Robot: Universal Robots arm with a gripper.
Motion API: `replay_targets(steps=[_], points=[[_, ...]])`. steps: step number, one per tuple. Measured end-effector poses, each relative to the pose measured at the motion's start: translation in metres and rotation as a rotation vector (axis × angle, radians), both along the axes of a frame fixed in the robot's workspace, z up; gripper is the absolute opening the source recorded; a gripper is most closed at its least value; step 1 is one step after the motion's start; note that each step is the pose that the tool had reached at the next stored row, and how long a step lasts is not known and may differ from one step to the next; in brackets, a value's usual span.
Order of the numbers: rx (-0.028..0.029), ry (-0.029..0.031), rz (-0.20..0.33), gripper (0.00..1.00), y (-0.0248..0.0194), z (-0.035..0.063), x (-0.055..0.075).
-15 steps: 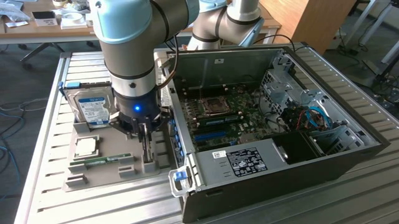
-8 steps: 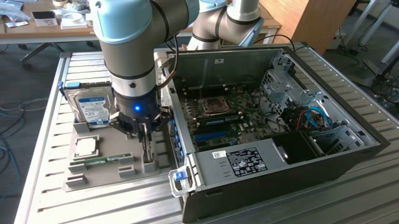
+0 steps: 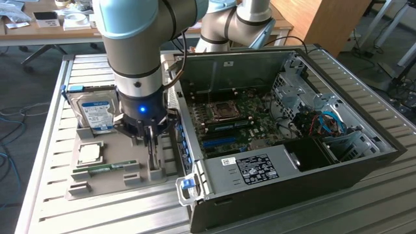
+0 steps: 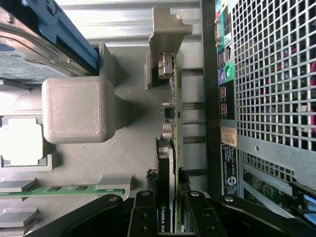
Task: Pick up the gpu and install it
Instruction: 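Pick up the gpu and move the gpu toward the slot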
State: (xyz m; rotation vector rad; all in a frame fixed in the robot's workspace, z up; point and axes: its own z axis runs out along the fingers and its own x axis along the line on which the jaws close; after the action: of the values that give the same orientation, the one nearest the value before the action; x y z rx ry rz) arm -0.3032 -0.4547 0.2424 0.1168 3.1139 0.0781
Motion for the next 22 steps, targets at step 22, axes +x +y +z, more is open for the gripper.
replay_targets(steps=[22], points=[[0.0,-0.0002,0.0,0.27,0.0,0.0825,0.0]])
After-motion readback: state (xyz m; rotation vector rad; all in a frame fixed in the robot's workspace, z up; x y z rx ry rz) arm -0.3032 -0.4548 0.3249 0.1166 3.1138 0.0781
